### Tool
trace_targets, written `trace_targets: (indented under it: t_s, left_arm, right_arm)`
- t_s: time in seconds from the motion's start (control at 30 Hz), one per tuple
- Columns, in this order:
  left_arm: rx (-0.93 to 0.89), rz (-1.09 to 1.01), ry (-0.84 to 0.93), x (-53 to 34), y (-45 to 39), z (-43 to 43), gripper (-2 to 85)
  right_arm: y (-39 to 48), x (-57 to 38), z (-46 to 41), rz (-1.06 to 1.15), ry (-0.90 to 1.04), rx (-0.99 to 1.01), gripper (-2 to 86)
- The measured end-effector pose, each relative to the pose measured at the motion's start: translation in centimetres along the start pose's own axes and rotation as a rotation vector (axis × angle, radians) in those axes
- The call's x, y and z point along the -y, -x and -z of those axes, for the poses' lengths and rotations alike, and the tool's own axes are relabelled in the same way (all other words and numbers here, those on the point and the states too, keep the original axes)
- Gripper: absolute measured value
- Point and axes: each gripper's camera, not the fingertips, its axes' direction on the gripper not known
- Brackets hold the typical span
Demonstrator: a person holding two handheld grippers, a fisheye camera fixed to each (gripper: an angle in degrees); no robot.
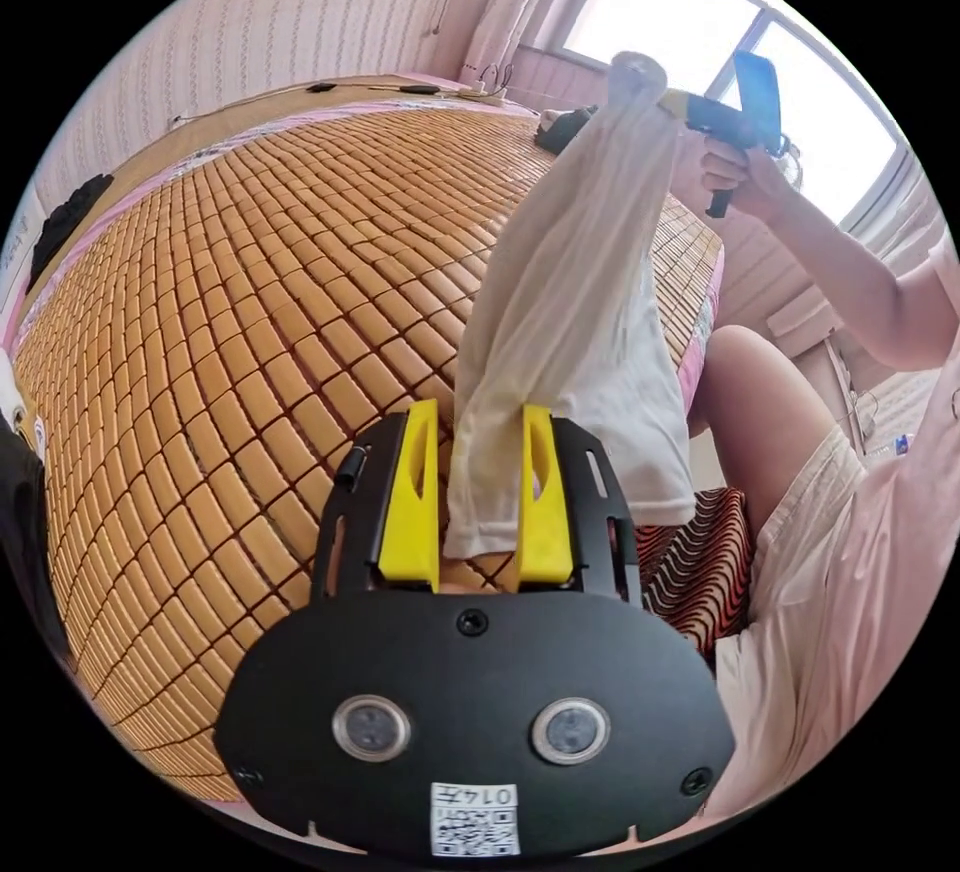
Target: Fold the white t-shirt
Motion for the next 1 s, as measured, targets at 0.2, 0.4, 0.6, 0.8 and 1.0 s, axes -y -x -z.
trace_targets:
  t_s: [0.2, 0.4, 0.6, 0.8, 1.0]
  left_arm:
    - [-0.087, 0.034, 0.005, -1.8, -1.7, 0.5, 0.7]
    - [0.031, 0.046, -0.148, -4.6, -5.8, 6.2, -0.3]
    - [0.122, 0.077, -0.286, -8.0, -9.7, 12.7, -0.7]
    - [0.251, 0.189, -0.431, -11.5, -10.3, 18.5, -0.9]
    - [0.436, 0.316, -0.582, -14.7, -7.3, 24.0, -0.9]
  right_arm:
    - [2.6, -0.9, 1.6, 0.002, 0.030, -0.045, 1.7]
    - [4.7, -1.0, 3.0, -0.023, -0.069, -0.110, 1.6]
    - [6.5, 2.3, 2.3, 0.034, -0.128, -0.130, 1.6]
    - [7.9, 12.5, -3.1, 0.246, -0.124, -0.056, 1.6]
    - [11.0, 29.4, -13.6, 0.477, -0.081, 0.028, 2.0]
